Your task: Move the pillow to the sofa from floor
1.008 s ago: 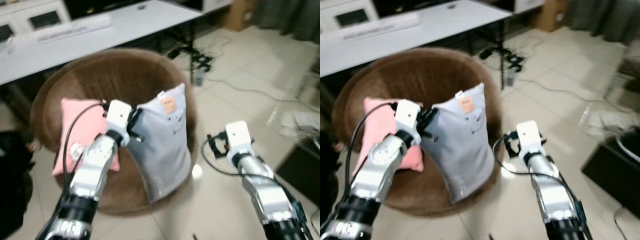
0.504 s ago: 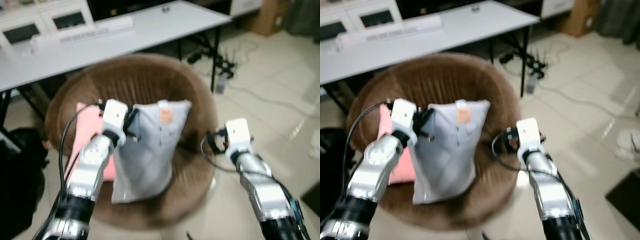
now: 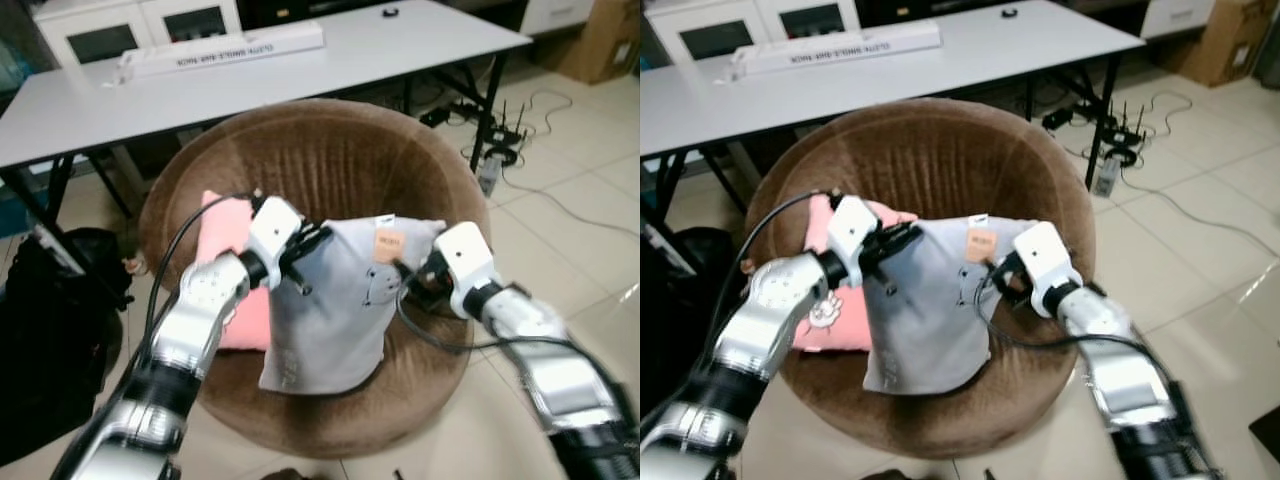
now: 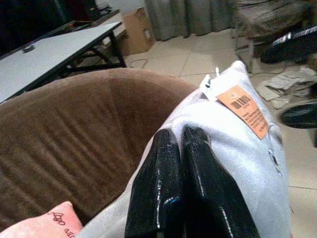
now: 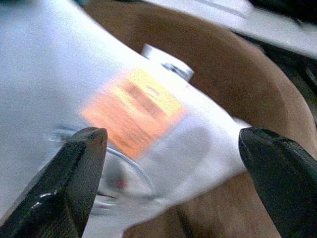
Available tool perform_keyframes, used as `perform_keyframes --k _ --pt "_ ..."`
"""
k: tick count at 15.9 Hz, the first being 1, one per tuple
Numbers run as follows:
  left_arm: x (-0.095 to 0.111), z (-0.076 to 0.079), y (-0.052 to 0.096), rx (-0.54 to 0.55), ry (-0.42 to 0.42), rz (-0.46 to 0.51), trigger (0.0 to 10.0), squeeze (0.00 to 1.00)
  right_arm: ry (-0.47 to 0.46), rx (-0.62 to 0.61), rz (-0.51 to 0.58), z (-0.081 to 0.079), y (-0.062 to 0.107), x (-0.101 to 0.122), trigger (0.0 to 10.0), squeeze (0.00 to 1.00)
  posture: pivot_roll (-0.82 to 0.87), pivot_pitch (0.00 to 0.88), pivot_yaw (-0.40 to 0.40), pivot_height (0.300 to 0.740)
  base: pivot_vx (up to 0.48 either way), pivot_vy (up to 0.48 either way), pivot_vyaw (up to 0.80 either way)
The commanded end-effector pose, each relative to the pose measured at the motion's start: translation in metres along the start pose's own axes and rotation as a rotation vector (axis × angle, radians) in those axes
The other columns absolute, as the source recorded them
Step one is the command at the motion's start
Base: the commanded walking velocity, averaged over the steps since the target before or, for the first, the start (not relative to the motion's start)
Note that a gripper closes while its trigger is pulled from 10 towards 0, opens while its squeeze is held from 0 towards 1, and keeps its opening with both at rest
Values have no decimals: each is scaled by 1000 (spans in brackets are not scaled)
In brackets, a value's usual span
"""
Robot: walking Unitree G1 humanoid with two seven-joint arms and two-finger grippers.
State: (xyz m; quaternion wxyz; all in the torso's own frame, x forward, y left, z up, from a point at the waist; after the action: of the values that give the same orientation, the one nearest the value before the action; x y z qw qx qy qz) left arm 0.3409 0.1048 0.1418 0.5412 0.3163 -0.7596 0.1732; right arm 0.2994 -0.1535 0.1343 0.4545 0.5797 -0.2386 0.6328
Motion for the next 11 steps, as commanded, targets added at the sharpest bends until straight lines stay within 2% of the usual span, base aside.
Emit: perform_keyframes --k 1,4,7,8,10,11 --pt "12 -7 -4 -14 -29 52 10000 0 23 69 15 -6 3 5 10000 0 -86 0 88 740 0 0 0" --pt "22 -19 -13 -14 -16 83 10000 0 66 92 -17 7 21 4 10000 0 -105 0 69 740 0 0 0" --pt "39 -23 -23 -47 49 182 10000 0 92 117 -61 19 39 4 10000 0 -128 0 44 740 0 0 0" --pt "51 -22 -29 -87 82 248 10000 0 106 138 -80 24 47 5 10000 0 -132 0 37 740 0 0 0" --pt "72 -23 -38 -121 137 347 10000 0 116 189 -85 26 57 12 10000 0 -147 0 5 740 0 0 0" --pt "73 -28 -42 -89 123 332 10000 0 110 225 -79 23 60 18 10000 0 -152 0 -2 740 0 0 0"
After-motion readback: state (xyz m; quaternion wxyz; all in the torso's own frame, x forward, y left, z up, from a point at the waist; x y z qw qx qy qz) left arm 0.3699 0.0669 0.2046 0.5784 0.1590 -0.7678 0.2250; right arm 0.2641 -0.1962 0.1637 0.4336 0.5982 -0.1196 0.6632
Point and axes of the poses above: a point about 5 cm out from each wrist's last joint towards the gripper, its own y axis pointing back from the gripper into the wrist, its own x axis along the axis of the wrist's last joint, z = x × y, the point moved 1 cm from there along -y, pointing out of the wrist towards the gripper, and after that the axes turned 7 degrees about -y, right-handed, at the moved point
